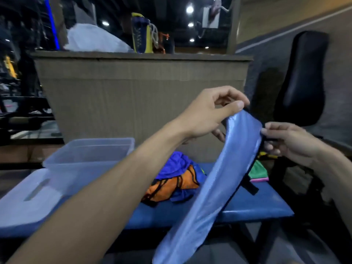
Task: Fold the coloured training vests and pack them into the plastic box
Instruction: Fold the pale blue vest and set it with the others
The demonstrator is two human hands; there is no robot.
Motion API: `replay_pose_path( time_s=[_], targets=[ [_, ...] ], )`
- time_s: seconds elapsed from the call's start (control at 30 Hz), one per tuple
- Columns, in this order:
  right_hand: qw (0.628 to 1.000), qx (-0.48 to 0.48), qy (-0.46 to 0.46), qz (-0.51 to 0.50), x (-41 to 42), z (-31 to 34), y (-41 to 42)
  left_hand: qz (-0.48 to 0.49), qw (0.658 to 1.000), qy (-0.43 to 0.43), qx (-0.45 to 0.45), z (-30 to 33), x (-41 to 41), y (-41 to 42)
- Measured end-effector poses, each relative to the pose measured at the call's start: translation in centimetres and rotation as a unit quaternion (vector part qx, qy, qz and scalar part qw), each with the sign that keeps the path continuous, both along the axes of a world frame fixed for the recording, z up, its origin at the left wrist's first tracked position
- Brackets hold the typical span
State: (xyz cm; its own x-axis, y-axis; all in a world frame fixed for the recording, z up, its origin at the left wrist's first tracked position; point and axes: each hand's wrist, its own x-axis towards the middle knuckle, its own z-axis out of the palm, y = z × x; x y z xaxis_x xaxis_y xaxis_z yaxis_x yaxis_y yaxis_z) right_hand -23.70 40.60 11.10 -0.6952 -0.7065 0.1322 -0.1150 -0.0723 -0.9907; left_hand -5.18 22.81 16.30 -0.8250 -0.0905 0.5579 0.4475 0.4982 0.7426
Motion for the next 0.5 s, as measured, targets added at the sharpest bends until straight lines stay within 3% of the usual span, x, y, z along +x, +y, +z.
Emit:
replay_pose_path(
  time_s=[0.13, 0.27, 0.37, 0.5],
  targets=[
    [0.984, -0.082, 0.082, -0.132, -2.6, 5.5, -0.1, -0.012, 0.996, 0.060, 0.071, 1.4, -3.3, 1.4],
    [0.951, -0.063, 0.244, -0.179, -5.5, 8.1, -6.6, 0.066, 0.990, 0.100, 0.081, 1.5, -4.5, -2.0],
    [0.928, 0.023, 0.328, -0.175, -7.9, 5.3, -13.6, 0.153, 0.985, 0.064, 0.047, -1.5, -4.6, -6.3],
    [0.910, 0.123, 0.382, -0.102, -8.0, -4.0, -23.9, 0.290, 0.955, -0.053, -0.021, -9.5, -3.1, -12.1]
  ],
)
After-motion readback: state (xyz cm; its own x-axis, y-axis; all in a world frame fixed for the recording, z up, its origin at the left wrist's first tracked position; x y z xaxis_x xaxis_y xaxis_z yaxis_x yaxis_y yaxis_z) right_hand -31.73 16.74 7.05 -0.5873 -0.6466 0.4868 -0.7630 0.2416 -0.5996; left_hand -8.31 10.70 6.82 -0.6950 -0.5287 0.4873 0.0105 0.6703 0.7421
